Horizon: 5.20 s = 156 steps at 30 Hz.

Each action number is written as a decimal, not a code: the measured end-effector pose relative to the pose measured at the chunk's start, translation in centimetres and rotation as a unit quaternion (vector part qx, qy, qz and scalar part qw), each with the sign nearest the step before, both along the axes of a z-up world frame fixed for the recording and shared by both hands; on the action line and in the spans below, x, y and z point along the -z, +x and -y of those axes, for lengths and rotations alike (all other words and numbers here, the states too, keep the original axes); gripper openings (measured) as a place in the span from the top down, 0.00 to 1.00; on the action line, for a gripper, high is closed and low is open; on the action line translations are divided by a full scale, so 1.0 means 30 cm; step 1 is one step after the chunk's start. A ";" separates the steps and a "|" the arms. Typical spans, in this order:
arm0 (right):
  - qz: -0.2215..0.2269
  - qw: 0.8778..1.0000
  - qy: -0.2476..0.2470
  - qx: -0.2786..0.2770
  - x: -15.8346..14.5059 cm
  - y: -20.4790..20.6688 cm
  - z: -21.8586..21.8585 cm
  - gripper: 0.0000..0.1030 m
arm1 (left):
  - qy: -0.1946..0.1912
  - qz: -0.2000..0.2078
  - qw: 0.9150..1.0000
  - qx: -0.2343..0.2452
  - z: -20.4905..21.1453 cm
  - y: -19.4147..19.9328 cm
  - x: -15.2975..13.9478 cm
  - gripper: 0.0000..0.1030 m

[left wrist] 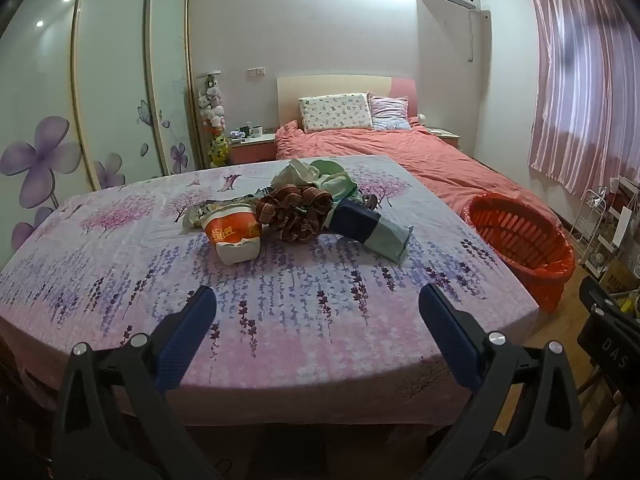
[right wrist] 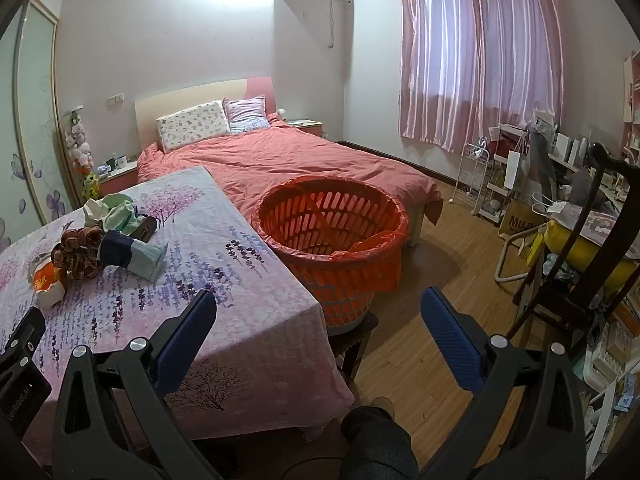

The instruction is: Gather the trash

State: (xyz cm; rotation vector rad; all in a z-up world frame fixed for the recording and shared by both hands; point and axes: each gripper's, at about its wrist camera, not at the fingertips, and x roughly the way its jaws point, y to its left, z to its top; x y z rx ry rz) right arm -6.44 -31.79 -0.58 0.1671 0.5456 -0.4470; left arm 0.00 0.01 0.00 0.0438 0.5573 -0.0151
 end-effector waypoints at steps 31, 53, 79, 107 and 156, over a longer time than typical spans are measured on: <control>0.001 1.000 -0.003 0.000 -0.004 -0.001 -0.003 0.02 | -0.002 -0.001 1.000 0.000 -0.001 0.000 0.000 0.04; 0.001 1.000 -0.003 0.000 -0.005 0.000 -0.004 0.02 | -0.004 -0.001 1.000 0.000 -0.001 0.000 0.000 0.04; 0.001 1.000 -0.004 0.000 -0.006 0.003 -0.007 0.02 | -0.004 -0.002 1.000 0.000 -0.001 0.000 0.000 0.04; 0.002 0.999 0.014 -0.040 0.001 0.055 -0.017 0.02 | -0.012 -0.013 0.999 -0.029 -0.062 0.067 0.011 0.04; -0.153 0.950 0.091 -0.259 0.188 0.756 -0.274 0.47 | -0.069 -0.145 0.983 -0.092 -0.395 0.704 0.228 0.17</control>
